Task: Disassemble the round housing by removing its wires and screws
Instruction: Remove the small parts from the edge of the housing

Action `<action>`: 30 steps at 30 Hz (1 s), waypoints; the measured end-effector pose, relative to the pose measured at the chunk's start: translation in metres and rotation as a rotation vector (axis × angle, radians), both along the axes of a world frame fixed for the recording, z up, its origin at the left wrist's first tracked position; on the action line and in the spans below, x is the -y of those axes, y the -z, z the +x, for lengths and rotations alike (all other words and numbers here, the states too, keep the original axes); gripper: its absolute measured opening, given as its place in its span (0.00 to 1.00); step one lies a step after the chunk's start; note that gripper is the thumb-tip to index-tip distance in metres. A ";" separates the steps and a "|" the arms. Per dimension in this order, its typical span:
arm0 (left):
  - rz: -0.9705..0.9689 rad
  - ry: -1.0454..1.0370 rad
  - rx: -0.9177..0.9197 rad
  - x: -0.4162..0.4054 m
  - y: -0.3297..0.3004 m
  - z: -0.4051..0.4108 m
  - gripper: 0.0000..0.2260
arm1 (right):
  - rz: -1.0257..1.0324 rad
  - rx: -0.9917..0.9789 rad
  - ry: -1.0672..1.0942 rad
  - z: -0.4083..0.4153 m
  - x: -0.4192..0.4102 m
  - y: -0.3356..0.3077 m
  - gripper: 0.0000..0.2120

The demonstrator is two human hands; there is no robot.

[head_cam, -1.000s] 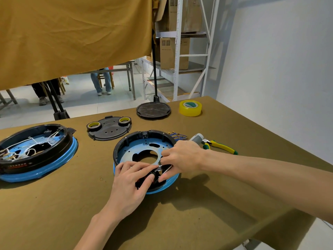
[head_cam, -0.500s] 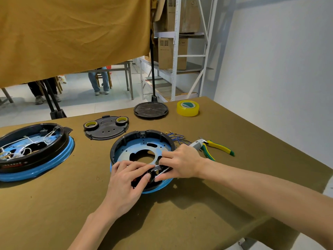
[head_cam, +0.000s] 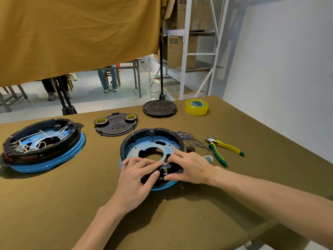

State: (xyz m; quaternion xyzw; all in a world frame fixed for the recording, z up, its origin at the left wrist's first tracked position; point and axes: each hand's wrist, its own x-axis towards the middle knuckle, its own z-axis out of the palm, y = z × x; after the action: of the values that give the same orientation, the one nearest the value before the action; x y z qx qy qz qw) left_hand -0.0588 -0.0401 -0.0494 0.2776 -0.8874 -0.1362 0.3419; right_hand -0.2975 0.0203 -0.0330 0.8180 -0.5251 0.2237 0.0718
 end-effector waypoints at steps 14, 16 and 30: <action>-0.011 0.006 -0.010 0.000 0.003 0.000 0.19 | 0.095 0.147 -0.013 0.003 -0.003 -0.005 0.22; -0.005 0.006 -0.015 0.000 0.003 0.000 0.18 | 0.110 0.172 -0.017 0.003 -0.003 -0.005 0.21; 0.058 0.020 -0.026 0.003 0.002 0.007 0.15 | -0.106 0.070 0.234 -0.001 -0.038 -0.009 0.29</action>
State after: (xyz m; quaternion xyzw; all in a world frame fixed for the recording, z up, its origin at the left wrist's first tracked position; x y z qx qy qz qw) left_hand -0.0522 -0.0431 -0.0512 0.2767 -0.8813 -0.1690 0.3437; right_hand -0.2986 0.0578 -0.0243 0.7378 -0.6067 0.2696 0.1220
